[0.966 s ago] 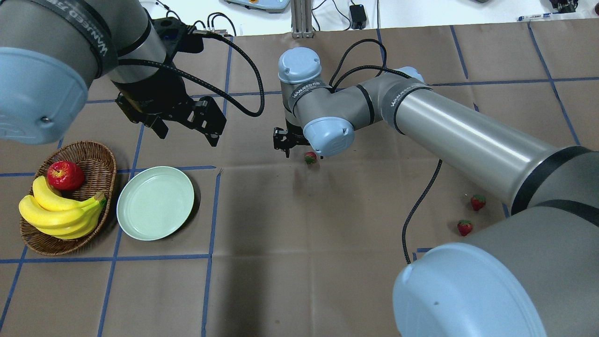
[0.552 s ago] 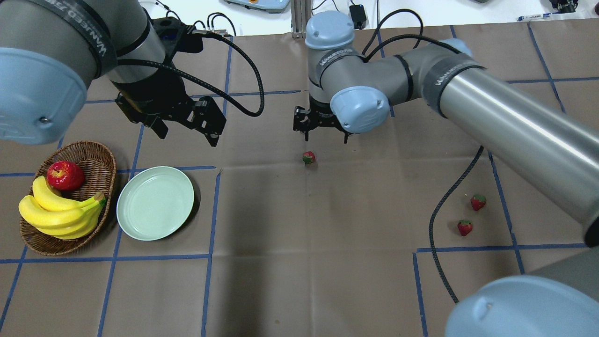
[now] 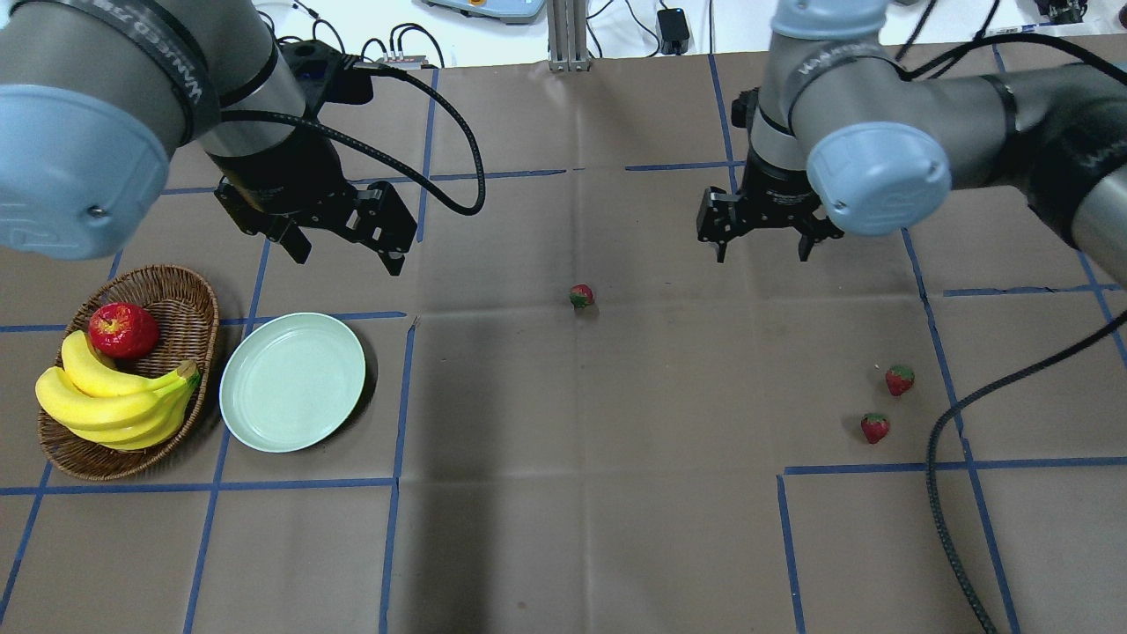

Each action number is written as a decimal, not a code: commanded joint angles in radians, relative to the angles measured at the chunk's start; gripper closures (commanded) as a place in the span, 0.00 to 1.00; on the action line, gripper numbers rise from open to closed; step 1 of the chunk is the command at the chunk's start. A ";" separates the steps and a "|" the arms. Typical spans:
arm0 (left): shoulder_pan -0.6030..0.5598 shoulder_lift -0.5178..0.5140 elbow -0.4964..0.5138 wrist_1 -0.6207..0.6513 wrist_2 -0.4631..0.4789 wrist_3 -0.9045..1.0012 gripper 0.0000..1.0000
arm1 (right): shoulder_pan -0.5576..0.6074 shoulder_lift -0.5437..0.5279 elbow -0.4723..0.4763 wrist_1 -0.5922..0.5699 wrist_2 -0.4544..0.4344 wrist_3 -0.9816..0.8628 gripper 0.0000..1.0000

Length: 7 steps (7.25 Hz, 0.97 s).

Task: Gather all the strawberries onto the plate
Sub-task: 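Move the left gripper to the center strawberry while the right gripper reaches the next strawberry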

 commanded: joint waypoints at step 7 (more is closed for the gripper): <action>-0.161 -0.453 -0.007 0.562 -0.118 -0.154 0.00 | -0.365 -0.216 0.758 -0.632 0.010 -0.401 0.00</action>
